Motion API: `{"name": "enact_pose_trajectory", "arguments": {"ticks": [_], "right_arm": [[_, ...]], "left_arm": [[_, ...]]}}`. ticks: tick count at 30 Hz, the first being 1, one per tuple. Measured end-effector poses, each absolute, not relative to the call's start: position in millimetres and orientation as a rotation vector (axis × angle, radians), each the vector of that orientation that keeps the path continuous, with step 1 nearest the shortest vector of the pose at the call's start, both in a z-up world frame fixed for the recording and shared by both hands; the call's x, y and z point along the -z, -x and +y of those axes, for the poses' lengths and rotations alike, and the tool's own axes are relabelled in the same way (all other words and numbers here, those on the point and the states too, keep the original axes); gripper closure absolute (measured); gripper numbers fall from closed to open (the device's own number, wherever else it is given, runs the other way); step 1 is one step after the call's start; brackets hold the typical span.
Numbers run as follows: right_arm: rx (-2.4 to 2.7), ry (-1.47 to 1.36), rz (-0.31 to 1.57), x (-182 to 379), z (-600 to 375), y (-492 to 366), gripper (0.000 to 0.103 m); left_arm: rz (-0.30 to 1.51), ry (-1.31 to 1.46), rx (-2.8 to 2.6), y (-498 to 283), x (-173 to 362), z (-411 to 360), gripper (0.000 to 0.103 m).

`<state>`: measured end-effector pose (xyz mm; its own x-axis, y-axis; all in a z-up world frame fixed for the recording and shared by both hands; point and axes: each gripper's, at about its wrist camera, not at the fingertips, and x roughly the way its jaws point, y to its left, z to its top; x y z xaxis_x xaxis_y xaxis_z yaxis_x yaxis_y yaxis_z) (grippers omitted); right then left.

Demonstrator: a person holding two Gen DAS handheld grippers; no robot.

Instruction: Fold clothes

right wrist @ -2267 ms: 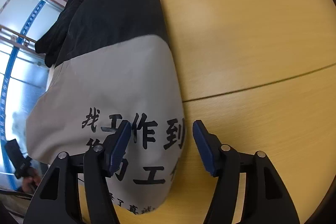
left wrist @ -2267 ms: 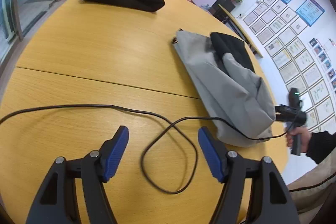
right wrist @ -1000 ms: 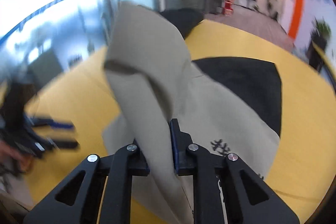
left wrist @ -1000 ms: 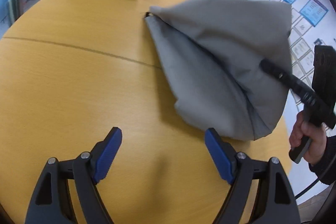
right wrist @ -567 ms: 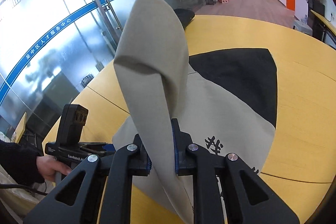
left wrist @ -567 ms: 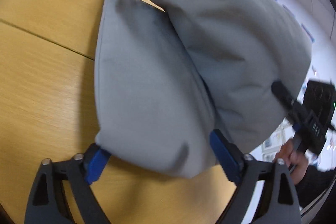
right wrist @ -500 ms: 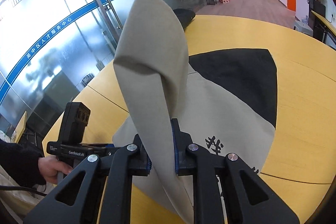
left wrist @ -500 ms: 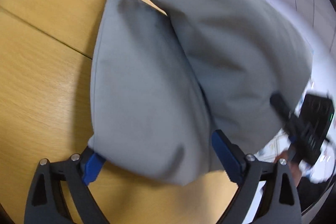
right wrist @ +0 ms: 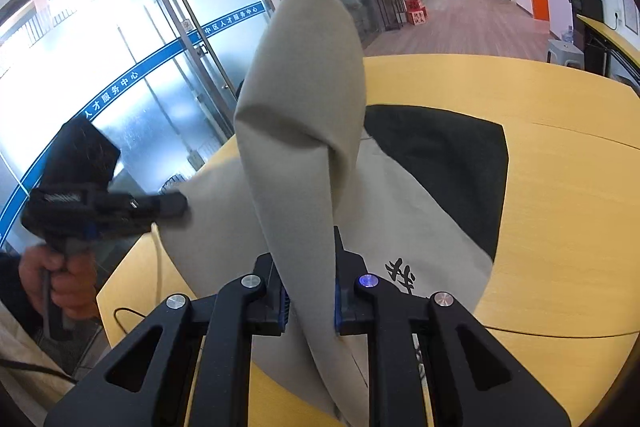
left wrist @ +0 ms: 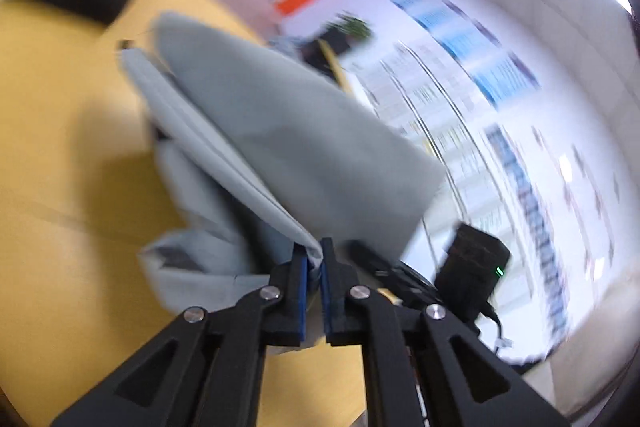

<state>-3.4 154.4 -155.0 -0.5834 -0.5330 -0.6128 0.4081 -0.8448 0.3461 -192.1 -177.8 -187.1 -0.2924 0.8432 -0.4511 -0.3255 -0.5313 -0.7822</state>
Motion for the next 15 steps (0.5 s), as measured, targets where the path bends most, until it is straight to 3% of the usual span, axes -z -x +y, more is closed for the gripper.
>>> {"name": "enact_pose_trajectory", "arguments": {"ticks": [4,6,9,11,15], "right_arm": [[2.374,-1.084,-0.227,168,147,1,0.086],[2.366,-1.097,-0.208,171,139,3,0.085],[2.339,-1.114,-0.074,179,111,7,0.085],[2.291,-1.159,0.071,192,82,15,0.085],[2.161,-1.195,0.366,226,32,15,0.082]], "left_arm": [[-0.67,1.453,-1.903,185,267,-173,0.095],[-0.737,1.596,-1.924,179,308,-198,0.092],[-0.776,1.681,-1.926,165,342,-234,0.088],[-0.756,1.744,-1.912,159,358,-246,0.077],[-0.836,1.775,-1.863,160,372,-256,0.077]]}}
